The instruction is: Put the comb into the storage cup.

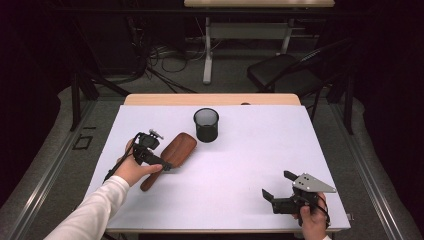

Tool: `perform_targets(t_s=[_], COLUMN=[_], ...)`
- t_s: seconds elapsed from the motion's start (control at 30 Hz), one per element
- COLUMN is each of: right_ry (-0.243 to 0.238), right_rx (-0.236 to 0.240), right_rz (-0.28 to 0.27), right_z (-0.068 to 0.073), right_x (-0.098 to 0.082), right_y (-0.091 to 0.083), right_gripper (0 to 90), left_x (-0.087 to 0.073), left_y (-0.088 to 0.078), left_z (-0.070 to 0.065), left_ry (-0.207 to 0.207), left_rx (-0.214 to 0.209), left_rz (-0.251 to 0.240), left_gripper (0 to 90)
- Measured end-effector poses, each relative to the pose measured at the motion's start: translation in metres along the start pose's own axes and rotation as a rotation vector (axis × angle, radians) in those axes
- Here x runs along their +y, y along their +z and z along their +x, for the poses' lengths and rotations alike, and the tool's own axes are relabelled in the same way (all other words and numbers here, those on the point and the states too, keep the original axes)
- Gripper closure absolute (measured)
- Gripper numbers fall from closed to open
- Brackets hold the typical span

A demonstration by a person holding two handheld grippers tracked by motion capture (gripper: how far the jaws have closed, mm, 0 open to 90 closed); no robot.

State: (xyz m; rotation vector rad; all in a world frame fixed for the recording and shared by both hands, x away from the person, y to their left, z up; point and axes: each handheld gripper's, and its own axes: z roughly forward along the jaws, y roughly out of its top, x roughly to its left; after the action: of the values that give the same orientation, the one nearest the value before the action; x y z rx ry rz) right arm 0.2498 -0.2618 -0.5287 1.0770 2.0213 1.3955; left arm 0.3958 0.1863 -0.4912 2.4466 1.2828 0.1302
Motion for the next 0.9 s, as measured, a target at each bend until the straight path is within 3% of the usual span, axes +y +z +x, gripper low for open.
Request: perform_targets(t_s=[0.43,0.9], right_ry=[-0.002,-0.006], right_rx=[0.005,0.010], right_rz=[0.007,0.010], right_z=[0.000,0.000], right_x=[0.000,0.000], right_y=[0.000,0.000], right_gripper=[0.0,0.0], left_x=[0.003,0.002], left_y=[0.009,0.032], left_z=[0.001,0.005], left_ry=[0.013,0.004], left_rx=[0.015,0.011], left_rz=[0.038,0.101], left_gripper=[0.5,5.2])
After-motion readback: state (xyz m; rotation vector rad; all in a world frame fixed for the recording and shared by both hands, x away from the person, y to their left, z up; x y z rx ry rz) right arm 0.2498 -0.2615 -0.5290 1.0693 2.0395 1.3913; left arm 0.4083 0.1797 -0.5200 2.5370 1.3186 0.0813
